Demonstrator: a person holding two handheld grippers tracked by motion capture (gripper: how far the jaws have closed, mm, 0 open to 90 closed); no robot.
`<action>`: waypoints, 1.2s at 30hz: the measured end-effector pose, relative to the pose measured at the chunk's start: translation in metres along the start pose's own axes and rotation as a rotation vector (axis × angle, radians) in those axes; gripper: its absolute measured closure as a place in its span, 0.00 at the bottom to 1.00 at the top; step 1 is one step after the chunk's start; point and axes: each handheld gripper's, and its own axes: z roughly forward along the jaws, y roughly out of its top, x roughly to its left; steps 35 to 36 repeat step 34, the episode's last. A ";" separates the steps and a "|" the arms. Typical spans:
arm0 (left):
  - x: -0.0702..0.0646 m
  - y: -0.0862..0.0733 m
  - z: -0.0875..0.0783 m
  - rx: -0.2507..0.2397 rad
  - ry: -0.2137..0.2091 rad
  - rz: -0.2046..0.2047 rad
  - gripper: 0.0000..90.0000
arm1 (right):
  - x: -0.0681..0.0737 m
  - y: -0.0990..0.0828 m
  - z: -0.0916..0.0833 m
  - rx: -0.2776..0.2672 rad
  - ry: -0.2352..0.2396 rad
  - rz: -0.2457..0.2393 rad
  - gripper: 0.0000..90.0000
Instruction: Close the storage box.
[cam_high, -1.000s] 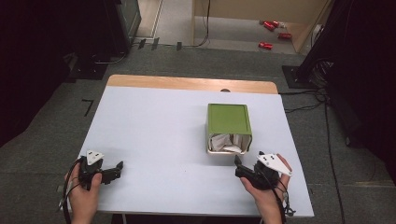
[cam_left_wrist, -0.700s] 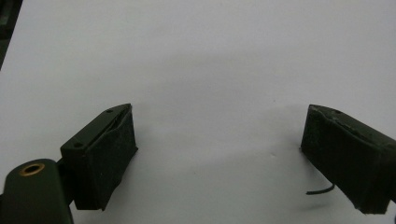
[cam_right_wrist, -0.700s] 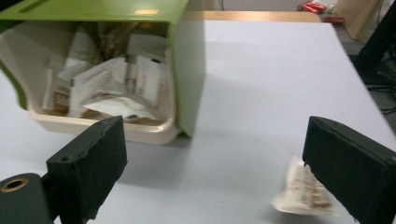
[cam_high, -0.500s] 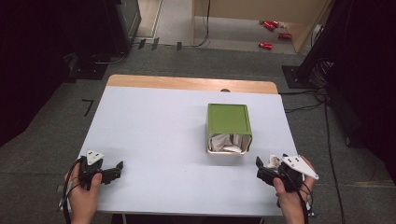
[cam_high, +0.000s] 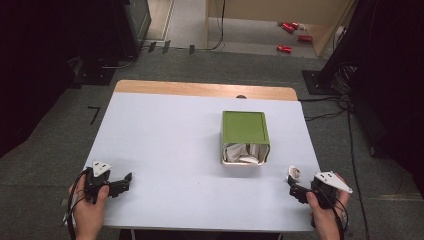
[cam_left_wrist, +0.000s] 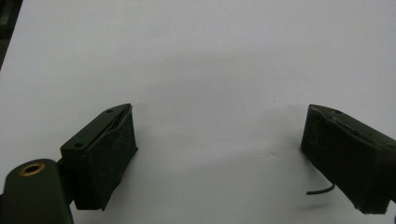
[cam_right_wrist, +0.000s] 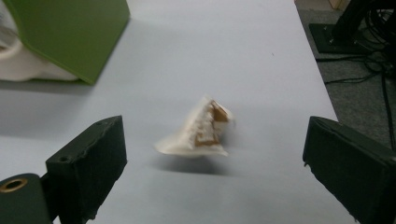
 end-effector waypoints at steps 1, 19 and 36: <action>0.000 0.000 0.000 0.000 0.000 0.000 0.12 | -0.004 -0.004 0.001 0.014 -0.008 -0.008 0.07; 0.000 0.000 0.000 0.000 0.000 0.000 0.12 | -0.013 -0.020 0.016 0.124 -0.057 -0.066 0.08; 0.000 0.000 0.000 0.001 0.000 0.000 0.12 | -0.015 -0.021 0.017 0.130 -0.038 -0.046 0.08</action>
